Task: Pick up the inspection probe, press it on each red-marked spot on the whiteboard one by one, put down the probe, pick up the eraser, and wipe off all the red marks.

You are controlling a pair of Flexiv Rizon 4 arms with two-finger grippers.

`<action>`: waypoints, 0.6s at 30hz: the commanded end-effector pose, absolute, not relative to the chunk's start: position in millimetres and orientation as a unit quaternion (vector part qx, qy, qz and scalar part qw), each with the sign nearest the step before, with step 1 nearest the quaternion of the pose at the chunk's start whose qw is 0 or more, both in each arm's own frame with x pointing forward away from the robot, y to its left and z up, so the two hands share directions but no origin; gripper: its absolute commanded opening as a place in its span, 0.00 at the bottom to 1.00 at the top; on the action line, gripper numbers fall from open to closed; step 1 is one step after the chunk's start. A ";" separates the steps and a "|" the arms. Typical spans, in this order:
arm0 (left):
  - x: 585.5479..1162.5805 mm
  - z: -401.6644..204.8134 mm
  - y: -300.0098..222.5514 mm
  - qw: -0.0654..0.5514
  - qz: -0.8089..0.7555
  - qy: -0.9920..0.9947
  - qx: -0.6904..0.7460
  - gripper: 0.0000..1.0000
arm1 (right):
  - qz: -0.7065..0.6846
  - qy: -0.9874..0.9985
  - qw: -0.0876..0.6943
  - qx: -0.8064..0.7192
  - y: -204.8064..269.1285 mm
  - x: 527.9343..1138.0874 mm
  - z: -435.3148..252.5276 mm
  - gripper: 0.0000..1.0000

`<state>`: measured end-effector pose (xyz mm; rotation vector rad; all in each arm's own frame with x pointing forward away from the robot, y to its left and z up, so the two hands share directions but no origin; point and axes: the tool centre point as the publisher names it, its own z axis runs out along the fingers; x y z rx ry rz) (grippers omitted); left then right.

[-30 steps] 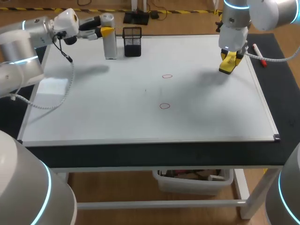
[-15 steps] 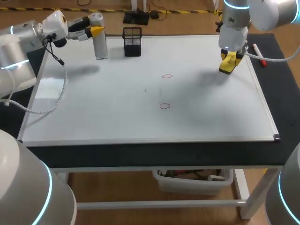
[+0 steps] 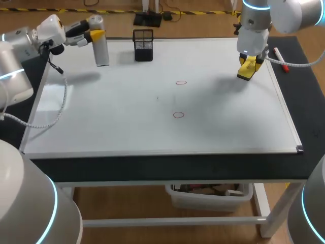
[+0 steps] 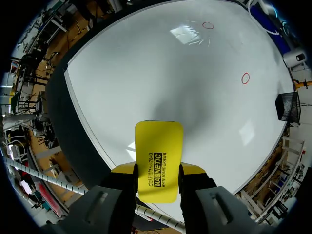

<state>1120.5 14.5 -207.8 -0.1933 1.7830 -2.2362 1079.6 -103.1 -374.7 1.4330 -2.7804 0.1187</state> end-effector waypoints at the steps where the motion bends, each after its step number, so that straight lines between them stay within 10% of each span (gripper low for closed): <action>1: 1114.1 -204.5 14.3 0.151 -0.769 0.615 -0.082 0.00 | 0.039 -0.888 0.007 0.458 -103.5 1079.8 -373.6 0.00; 18: 1114.1 -204.5 14.3 0.151 -0.769 0.615 -0.082 0.00 | 0.040 -0.864 0.013 0.502 -59.1 1075.2 -377.6 0.00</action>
